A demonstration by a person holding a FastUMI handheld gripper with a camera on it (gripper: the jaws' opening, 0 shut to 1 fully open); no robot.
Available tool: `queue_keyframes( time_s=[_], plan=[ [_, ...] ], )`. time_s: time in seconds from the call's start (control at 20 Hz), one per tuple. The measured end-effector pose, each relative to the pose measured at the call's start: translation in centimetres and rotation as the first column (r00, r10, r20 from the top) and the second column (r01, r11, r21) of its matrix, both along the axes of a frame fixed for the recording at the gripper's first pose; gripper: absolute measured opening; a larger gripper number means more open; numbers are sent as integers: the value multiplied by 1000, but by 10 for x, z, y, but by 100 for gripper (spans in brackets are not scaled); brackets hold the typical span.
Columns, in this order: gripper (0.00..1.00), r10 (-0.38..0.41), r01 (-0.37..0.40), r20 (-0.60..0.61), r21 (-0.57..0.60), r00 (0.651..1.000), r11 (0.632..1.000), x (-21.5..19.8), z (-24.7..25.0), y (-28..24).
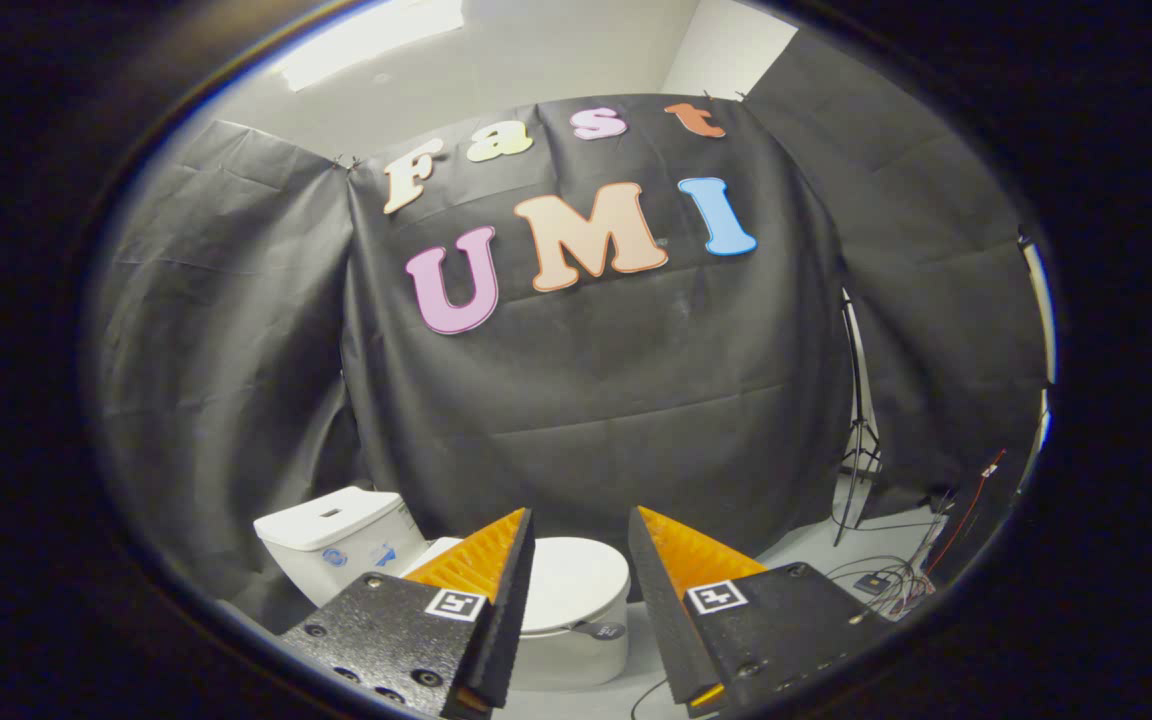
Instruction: Open the toilet lid.
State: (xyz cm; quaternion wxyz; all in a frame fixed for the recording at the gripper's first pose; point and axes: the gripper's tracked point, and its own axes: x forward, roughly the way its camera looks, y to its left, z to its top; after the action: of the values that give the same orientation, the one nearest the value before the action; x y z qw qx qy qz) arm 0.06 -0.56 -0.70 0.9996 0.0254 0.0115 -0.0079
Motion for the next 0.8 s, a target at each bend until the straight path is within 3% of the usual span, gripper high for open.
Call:
queue_keyframes(
  time_s=[0.5, 0.8],
  plan=[
    [59, -4, 4, -12, 34, 1000, 999, 3, -6, -5],
    [59, -24, 25, -16, 124, 1000, 992, 6, -13, -17]
  ],
)
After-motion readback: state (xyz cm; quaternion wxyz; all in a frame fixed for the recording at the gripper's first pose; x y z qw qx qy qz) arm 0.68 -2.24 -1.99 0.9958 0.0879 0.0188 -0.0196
